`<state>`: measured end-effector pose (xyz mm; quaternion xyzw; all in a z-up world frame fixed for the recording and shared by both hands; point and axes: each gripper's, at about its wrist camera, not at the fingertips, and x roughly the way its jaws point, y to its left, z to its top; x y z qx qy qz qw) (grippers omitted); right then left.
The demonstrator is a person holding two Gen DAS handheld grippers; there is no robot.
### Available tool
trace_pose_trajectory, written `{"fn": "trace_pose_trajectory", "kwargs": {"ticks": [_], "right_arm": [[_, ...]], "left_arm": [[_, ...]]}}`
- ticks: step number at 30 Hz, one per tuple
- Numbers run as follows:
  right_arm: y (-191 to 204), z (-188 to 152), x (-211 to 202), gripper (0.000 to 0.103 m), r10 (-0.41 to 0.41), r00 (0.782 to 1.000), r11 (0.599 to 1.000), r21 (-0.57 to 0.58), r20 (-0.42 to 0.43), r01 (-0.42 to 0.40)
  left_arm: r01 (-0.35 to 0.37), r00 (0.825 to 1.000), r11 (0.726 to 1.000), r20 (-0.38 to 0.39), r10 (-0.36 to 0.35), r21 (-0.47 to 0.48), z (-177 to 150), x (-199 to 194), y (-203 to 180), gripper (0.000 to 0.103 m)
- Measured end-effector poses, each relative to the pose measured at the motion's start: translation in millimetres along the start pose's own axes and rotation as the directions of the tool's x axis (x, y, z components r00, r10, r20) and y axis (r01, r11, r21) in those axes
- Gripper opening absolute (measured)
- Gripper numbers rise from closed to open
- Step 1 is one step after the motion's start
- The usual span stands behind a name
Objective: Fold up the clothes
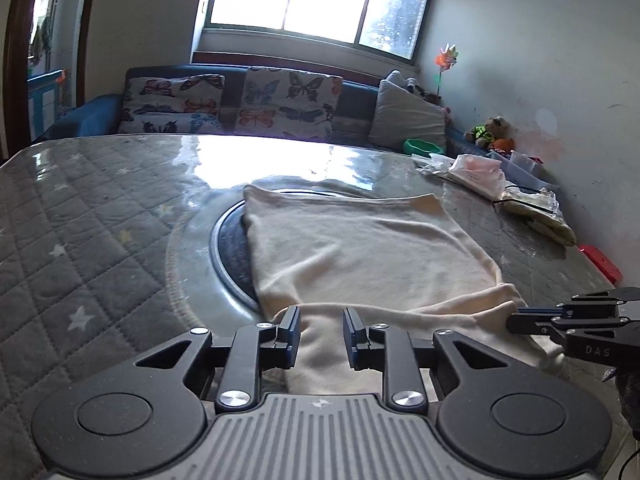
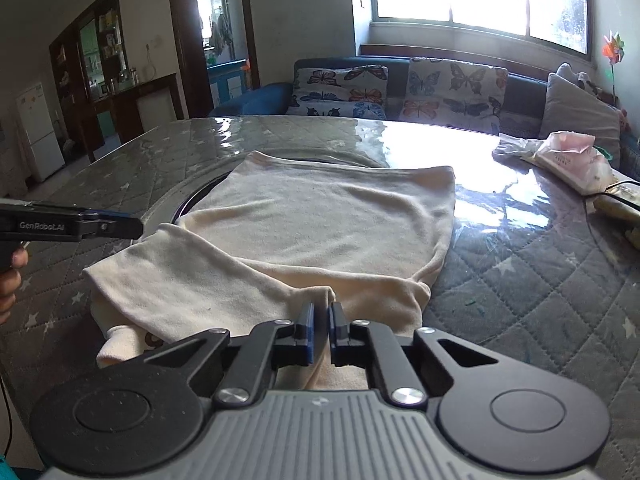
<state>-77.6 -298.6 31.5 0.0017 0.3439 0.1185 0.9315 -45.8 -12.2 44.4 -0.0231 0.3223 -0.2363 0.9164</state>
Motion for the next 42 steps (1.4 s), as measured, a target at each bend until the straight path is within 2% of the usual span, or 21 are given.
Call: {"fn": "trace_pose_trajectory", "kwargs": {"ticks": [2, 6, 8, 11, 17, 20, 24, 30, 32, 39, 41, 42], "right_arm": [[-3, -1, 4, 0.013, 0.001, 1.000, 1.000, 0.015, -0.017, -0.001], [-2, 3, 1, 0.016, -0.012, 1.000, 1.000, -0.004, -0.002, 0.012], [0, 7, -3, 0.009, -0.022, 1.000, 0.999, -0.025, 0.016, 0.022], [3, 12, -9, 0.004, -0.036, 0.998, 0.998, -0.056, 0.044, 0.038], [5, 25, -18, 0.003, -0.081, 0.992, 0.990, -0.109, 0.101, 0.092], [-5, 20, -7, 0.006, -0.052, 0.998, 0.997, -0.046, 0.043, 0.054], [-11, 9, 2, 0.011, -0.012, 1.000, 1.000, 0.016, 0.009, 0.012], [-6, 2, 12, 0.008, -0.018, 1.000, 1.000, -0.010, -0.011, 0.018], [-2, 4, 8, 0.003, -0.036, 0.999, 0.999, -0.041, 0.002, 0.036], [8, 22, -14, 0.001, -0.102, 0.986, 0.986, -0.121, 0.132, 0.119], [3, 25, -10, 0.001, -0.125, 0.984, 0.984, -0.112, 0.127, 0.139], [-1, 23, -5, 0.002, -0.110, 0.989, 0.988, -0.093, 0.101, 0.120]], "left_arm": [[0.011, 1.000, 1.000, -0.003, -0.011, 0.008, 1, 7, -4, 0.025], [0.032, 0.999, 0.999, -0.017, -0.032, 0.035, 2, 15, -10, 0.025], [0.033, 0.999, 0.999, -0.022, -0.032, 0.043, 3, 18, -11, 0.025], [0.028, 0.999, 0.998, -0.028, -0.026, 0.048, 3, 22, -9, 0.025], [-0.002, 0.999, 0.999, -0.048, 0.004, 0.036, -1, 30, 0, 0.025], [-0.006, 0.999, 1.000, -0.049, 0.007, 0.029, -3, 28, 3, 0.025], [-0.006, 0.999, 1.000, -0.044, 0.007, 0.024, -1, 24, 4, 0.025], [0.029, 0.999, 0.998, -0.031, -0.028, 0.055, 4, 24, -6, 0.025], [0.024, 0.999, 0.998, -0.045, -0.022, 0.056, 3, 29, -5, 0.025], [-0.007, 0.999, 0.998, -0.047, 0.010, 0.063, 0, 32, -1, 0.025], [-0.012, 0.999, 0.998, -0.050, 0.015, 0.061, -1, 33, -1, 0.025], [-0.014, 0.999, 0.998, -0.048, 0.017, 0.060, -1, 32, -1, 0.025]]}}
